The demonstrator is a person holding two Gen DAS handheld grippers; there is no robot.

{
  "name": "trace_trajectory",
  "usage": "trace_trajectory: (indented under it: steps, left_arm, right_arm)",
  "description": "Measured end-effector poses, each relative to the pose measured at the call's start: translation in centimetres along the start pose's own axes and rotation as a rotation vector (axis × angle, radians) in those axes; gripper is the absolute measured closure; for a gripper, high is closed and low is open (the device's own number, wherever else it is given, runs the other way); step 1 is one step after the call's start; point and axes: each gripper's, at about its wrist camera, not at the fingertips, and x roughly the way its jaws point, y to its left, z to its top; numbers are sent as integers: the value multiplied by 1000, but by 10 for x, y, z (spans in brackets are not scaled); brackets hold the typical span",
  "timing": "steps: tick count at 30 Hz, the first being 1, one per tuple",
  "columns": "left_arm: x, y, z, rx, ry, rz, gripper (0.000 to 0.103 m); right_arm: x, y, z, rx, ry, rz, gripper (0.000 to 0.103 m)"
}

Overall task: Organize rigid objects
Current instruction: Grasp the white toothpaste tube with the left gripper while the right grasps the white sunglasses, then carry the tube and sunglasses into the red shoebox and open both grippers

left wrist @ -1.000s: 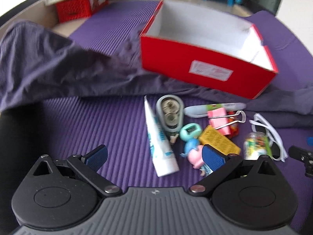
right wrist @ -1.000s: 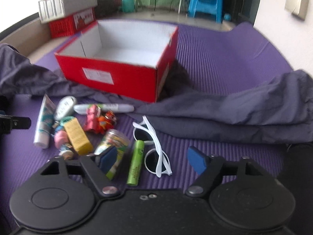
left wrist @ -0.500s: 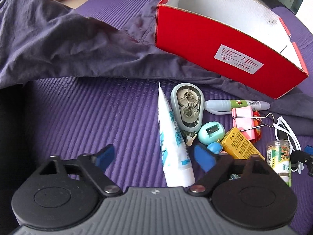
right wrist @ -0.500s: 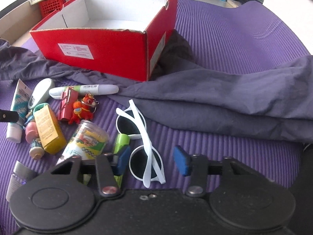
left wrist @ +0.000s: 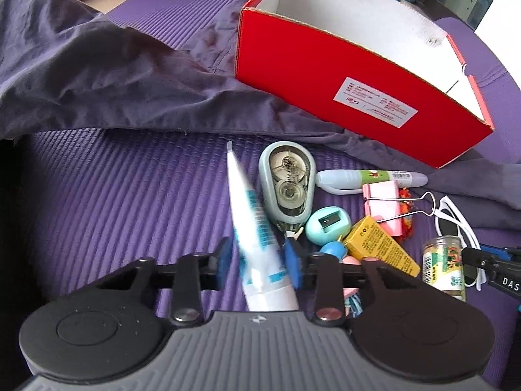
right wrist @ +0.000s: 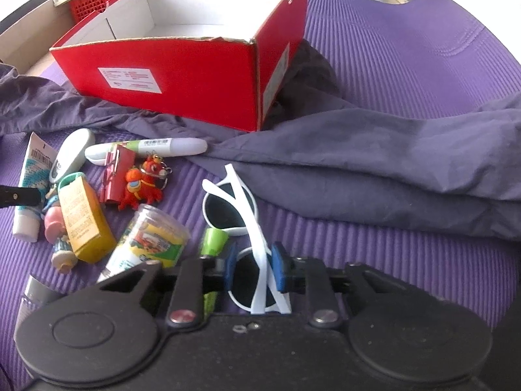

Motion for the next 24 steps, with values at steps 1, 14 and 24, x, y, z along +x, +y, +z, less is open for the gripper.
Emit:
trace_trajectory:
  steps: [1, 14, 24]
  left_arm:
    - [0, 0, 0, 1, -1, 4, 72]
    - [-23, 5, 2, 12, -24, -3, 76]
    - [-48, -1, 13, 83, -36, -2, 76]
  right_arm:
    - [0, 1, 0, -3, -4, 1, 84]
    - [-29, -3, 0, 56, -71, 30, 96]
    - [-72, -3, 11, 49, -147, 64, 100]
